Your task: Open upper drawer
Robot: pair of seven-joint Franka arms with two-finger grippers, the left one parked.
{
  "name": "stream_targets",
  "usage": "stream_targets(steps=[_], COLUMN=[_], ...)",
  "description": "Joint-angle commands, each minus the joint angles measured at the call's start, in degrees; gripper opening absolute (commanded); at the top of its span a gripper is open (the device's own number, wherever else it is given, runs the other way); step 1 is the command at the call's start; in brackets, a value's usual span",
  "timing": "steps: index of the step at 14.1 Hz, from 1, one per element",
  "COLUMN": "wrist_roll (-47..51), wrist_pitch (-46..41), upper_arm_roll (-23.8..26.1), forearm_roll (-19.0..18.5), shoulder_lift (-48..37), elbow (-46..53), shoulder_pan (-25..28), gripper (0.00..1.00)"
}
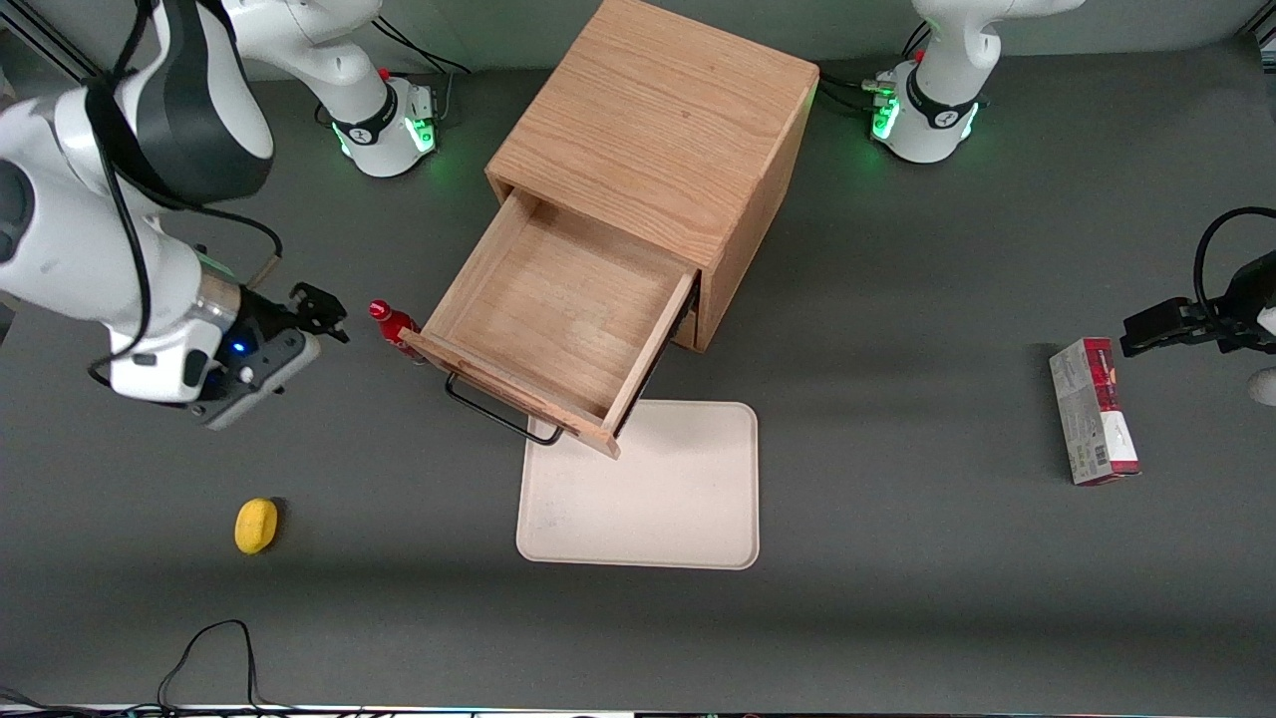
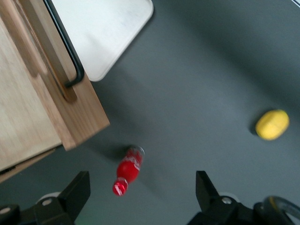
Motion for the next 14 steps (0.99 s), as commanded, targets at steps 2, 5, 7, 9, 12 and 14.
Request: stream_targets(steps=[2, 5, 7, 9, 12, 14], wrist_roll=[2.9, 13.7, 18.4, 20.5, 25.9, 26.6], wrist_pitch=[-0.5, -0.9, -0.2, 0.6, 0.4, -0.1], upper_arm_roll=[-0.6, -0.7, -0.8, -2.3, -2.6, -2.5], forearm_roll=[-2.1, -1.7, -0.2, 0.1, 0.8, 0.8], shoulder_lift=[-8.3, -11.1, -13.5, -13.7, -13.7, -13.7], elbow=[-8.4, -10.2, -12.6, -11.5, -10.8, -10.8], shoulder_pan=[0.5, 0.5, 0.4, 0.4, 0.4, 0.4], gripper=[1.0, 1.0, 1.0, 1.0, 1.0, 1.0])
